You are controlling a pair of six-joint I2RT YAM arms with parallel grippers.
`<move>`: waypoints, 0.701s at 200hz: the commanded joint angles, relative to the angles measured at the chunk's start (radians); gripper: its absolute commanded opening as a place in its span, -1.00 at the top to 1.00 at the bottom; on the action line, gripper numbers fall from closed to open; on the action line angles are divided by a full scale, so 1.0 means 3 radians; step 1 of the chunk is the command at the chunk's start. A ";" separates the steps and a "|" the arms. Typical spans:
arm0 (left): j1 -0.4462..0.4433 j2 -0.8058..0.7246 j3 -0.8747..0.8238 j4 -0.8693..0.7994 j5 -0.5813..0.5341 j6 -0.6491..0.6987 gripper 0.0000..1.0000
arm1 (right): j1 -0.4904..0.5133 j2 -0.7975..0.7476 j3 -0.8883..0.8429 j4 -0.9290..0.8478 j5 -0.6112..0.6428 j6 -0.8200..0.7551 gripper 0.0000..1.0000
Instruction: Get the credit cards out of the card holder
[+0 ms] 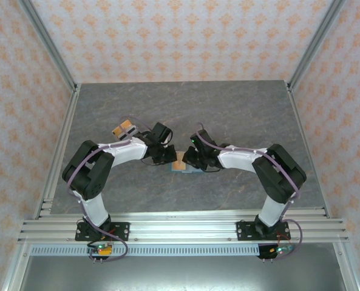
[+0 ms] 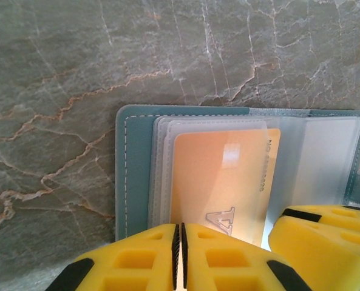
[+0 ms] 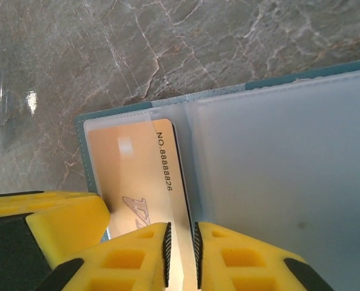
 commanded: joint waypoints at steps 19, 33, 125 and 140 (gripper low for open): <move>-0.0028 0.0113 -0.0001 -0.0117 0.0013 -0.0059 0.76 | -0.0004 0.0057 -0.0031 0.0006 0.0041 0.0002 0.58; -0.0032 0.0129 -0.0004 -0.0140 -0.0003 -0.0060 0.76 | -0.0004 0.0040 -0.0043 -0.0040 0.0104 -0.0012 0.56; -0.0031 0.0246 -0.0015 -0.0130 0.0064 -0.0116 0.79 | -0.0027 0.0123 -0.0216 0.0464 -0.0341 -0.0101 0.59; -0.0031 0.0244 -0.0021 -0.0123 0.0057 -0.0120 0.79 | -0.0029 0.0095 -0.0233 0.0538 -0.0376 -0.0114 0.62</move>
